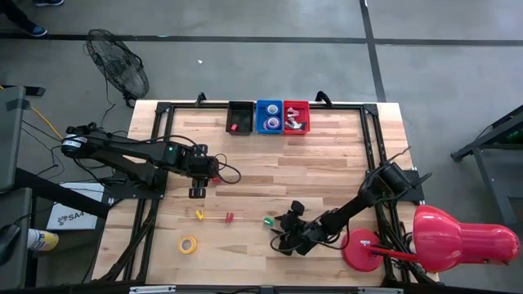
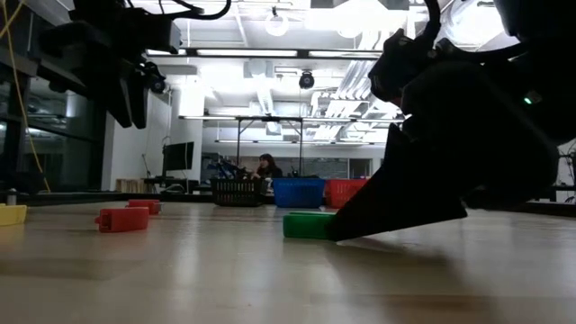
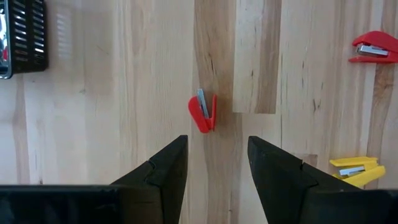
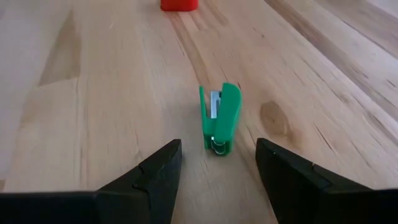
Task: Pick and place Stapler, Stapler remover, tape
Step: Put the green stapler into the black bin
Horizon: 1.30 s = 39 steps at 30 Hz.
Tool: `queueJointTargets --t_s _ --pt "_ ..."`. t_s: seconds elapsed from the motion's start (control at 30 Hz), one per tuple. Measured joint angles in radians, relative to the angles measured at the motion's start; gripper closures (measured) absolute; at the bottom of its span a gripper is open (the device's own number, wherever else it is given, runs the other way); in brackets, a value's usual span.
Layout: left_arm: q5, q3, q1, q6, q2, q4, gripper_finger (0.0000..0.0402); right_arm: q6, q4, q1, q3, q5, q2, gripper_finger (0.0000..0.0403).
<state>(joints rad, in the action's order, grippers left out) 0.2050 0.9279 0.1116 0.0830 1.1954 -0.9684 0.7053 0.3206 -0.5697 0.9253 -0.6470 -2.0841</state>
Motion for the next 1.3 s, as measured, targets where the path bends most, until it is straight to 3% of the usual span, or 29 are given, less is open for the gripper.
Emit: queueJointTargets --t_s 0.53,1.03,1.3 --pt "0.011 0.0 0.0 0.0 0.0 0.0 0.0239 -0.081 -0.001 0.038 0.0 0.031 0.0 0.0208" --pt "0.016 0.0 0.0 0.001 0.0 0.0 0.0239 -0.079 -0.013 0.041 -0.002 0.025 0.0 0.0333" --pt "0.016 0.0 0.0 0.001 0.0 0.0 0.0239 -0.083 -0.012 0.041 -0.002 0.029 0.0 0.035"
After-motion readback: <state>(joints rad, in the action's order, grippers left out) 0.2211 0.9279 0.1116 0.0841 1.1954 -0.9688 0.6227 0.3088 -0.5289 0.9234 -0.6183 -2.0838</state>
